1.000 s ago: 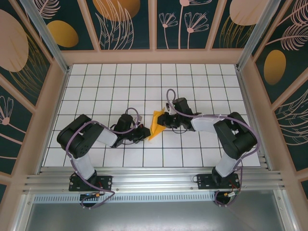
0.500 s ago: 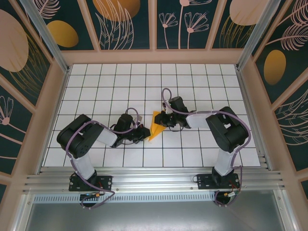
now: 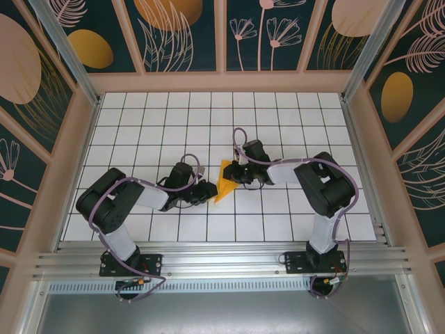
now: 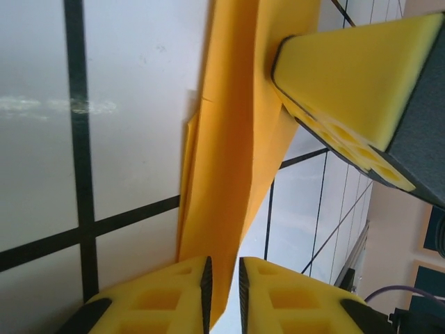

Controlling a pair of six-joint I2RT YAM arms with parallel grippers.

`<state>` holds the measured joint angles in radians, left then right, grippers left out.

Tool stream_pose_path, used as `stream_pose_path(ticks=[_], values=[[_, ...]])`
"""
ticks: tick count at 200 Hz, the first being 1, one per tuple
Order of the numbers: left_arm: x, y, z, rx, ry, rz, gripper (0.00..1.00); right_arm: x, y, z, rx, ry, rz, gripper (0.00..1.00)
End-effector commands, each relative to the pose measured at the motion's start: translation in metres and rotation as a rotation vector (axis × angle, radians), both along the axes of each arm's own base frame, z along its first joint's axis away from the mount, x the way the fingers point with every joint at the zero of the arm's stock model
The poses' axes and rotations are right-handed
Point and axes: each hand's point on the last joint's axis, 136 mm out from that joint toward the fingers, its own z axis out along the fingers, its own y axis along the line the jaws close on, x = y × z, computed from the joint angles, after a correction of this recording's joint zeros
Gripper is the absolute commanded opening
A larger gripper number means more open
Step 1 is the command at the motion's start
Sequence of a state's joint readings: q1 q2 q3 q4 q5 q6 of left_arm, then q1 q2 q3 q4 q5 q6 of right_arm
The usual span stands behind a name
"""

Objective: Fold a paper plane with a square sheet of paper (pick it up from the middle)
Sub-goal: Fourth fold the wing at the center of the table.

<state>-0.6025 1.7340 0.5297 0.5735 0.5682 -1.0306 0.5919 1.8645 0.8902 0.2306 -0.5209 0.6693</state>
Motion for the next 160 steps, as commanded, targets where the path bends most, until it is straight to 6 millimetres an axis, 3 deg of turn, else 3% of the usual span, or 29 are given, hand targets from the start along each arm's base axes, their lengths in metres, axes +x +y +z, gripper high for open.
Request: stream_pose_path(ticks=[1,41,83,125,160], values=[[0.002,0.009,-0.011,0.071,-0.014,0.003,0.24,0.009,0.009,0.006,0.021,-0.022,-0.002,0.15],[0.005,0.013,-0.016,0.140,-0.023,-0.004,0.29,0.008,0.010,0.009,0.027,-0.022,0.009,0.15],[0.011,0.024,-0.023,0.242,-0.036,0.009,0.27,0.009,0.011,0.008,0.024,-0.021,0.010,0.15],[0.012,0.028,-0.026,0.281,-0.041,0.014,0.09,0.009,0.010,0.004,0.016,-0.015,0.011,0.15],[0.012,0.030,-0.028,0.283,-0.041,0.026,0.01,0.009,0.011,0.002,0.012,-0.011,0.012,0.15]])
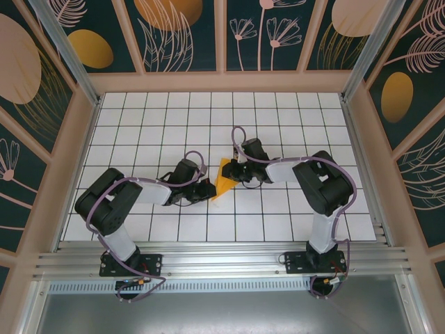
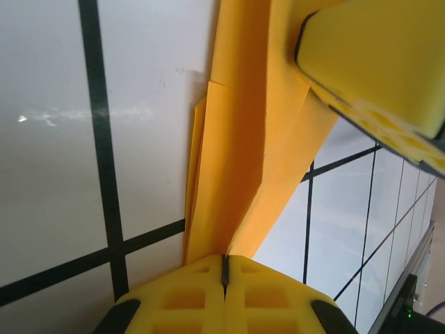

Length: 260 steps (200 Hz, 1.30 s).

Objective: Fold a paper plane with a square sheet of paper (pick it up from the middle)
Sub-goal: Fourth fold the wing at the center of the table.

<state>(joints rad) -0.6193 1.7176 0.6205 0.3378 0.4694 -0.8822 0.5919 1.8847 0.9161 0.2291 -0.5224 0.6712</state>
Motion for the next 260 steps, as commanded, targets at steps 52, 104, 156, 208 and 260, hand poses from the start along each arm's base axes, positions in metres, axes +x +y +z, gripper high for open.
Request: stream_pose_path(ticks=[52,104,156,208,260], values=[[0.009,0.015,-0.001,0.046,-0.023,0.073,0.05,0.006,0.008,-0.005,-0.008,-0.001,0.014,0.16],[0.017,0.037,0.019,0.123,-0.118,0.143,0.35,0.006,0.005,-0.013,-0.036,0.007,0.009,0.15],[0.019,0.026,0.017,0.151,-0.135,0.052,0.47,0.006,0.006,-0.014,-0.033,0.012,0.014,0.15],[0.018,0.014,0.007,0.216,-0.128,-0.037,0.52,0.004,0.006,-0.017,-0.032,0.020,0.015,0.15],[0.011,0.005,-0.006,0.259,-0.106,-0.109,0.40,0.004,0.006,-0.016,-0.033,0.018,0.017,0.15]])
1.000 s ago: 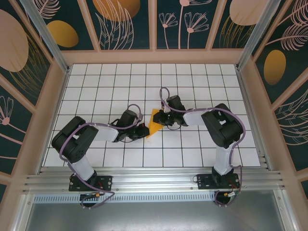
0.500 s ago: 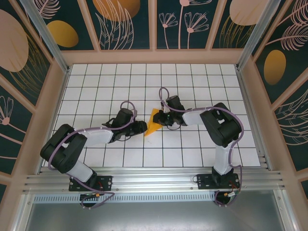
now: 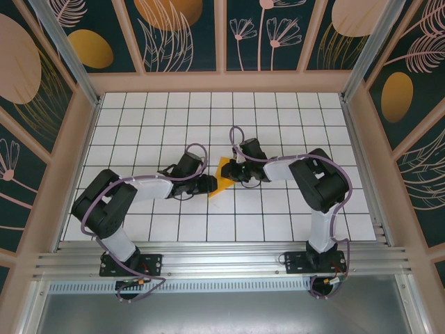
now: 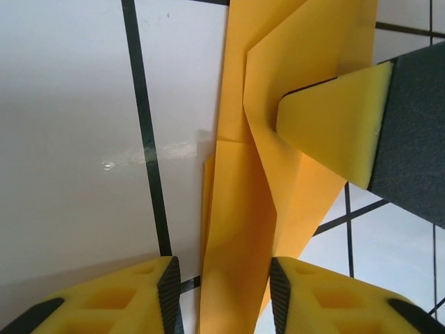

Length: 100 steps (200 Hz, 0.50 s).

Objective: Fold a paper plane with a square sheet of paper (pick it up from the middle)
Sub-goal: Fourth fold the wing at the center of the table.

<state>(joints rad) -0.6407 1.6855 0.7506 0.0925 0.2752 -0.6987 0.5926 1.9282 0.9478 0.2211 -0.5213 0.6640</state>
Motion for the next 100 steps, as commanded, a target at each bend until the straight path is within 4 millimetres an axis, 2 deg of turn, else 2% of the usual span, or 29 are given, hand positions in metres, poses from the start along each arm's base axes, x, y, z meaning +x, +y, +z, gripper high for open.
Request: stream_pose_path(ticks=[1,39,58,100], values=[[-0.011,-0.007,-0.015,0.048,0.040,-0.070,0.41,0.000,0.003,-0.007,-0.020,0.007,0.013,0.15],[-0.015,-0.011,-0.015,0.055,0.038,-0.097,0.43,-0.001,0.002,-0.008,-0.023,0.011,0.013,0.15],[-0.016,-0.010,-0.019,0.067,0.047,-0.095,0.36,-0.002,0.002,-0.010,-0.026,0.013,0.013,0.16],[-0.018,-0.011,-0.025,0.102,0.053,-0.123,0.30,-0.002,0.002,-0.009,-0.024,0.013,0.012,0.15]])
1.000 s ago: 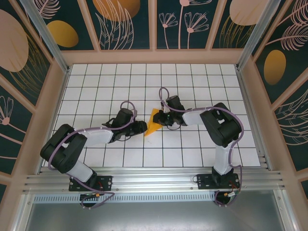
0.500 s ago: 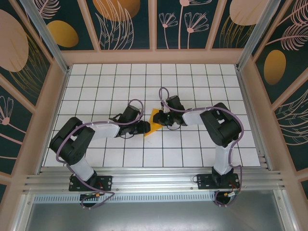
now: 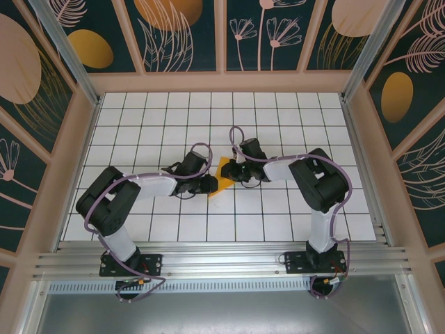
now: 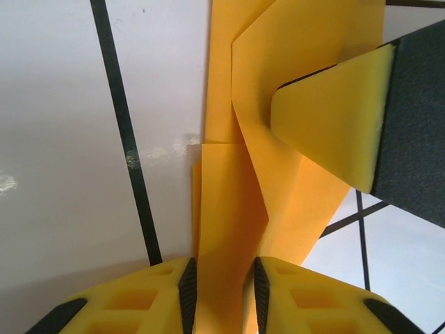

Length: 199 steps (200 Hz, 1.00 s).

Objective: Fold a paper plane with a square sheet of paper (pick it up from the middle)
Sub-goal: Fourth fold the wing at the center of the table.

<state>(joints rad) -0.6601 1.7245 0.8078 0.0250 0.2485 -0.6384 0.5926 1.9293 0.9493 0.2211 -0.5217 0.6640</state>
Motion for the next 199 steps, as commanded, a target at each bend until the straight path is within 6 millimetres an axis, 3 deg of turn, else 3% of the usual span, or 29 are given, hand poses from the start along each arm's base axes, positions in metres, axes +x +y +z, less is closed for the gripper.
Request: stream_pose_path(ticks=[1,42,96,133,150,163,176,199], values=[[-0.019,-0.006,-0.019,0.039,0.061,-0.069,0.30,-0.002,0.001,-0.010,-0.025,0.013,0.013,0.15],[-0.019,-0.002,-0.025,0.062,0.070,-0.052,0.16,-0.003,0.000,-0.011,-0.031,0.016,0.012,0.16],[-0.028,0.000,-0.029,0.038,0.093,-0.040,0.12,-0.001,0.001,-0.014,-0.035,0.021,0.010,0.16],[-0.035,0.010,-0.034,0.064,0.109,-0.022,0.10,-0.001,-0.006,-0.027,-0.097,0.052,-0.014,0.15],[-0.034,0.014,-0.028,0.057,0.086,0.005,0.20,-0.002,-0.008,-0.035,-0.145,0.059,-0.011,0.13],[-0.026,0.014,-0.006,0.036,0.030,0.035,0.20,-0.004,-0.007,-0.038,-0.160,0.063,-0.002,0.12],[-0.017,0.014,0.013,0.012,-0.016,0.071,0.29,-0.005,-0.008,-0.041,-0.181,0.068,-0.003,0.12],[-0.008,0.009,0.039,-0.052,-0.068,0.112,0.28,-0.006,-0.008,-0.044,-0.205,0.068,0.000,0.12]])
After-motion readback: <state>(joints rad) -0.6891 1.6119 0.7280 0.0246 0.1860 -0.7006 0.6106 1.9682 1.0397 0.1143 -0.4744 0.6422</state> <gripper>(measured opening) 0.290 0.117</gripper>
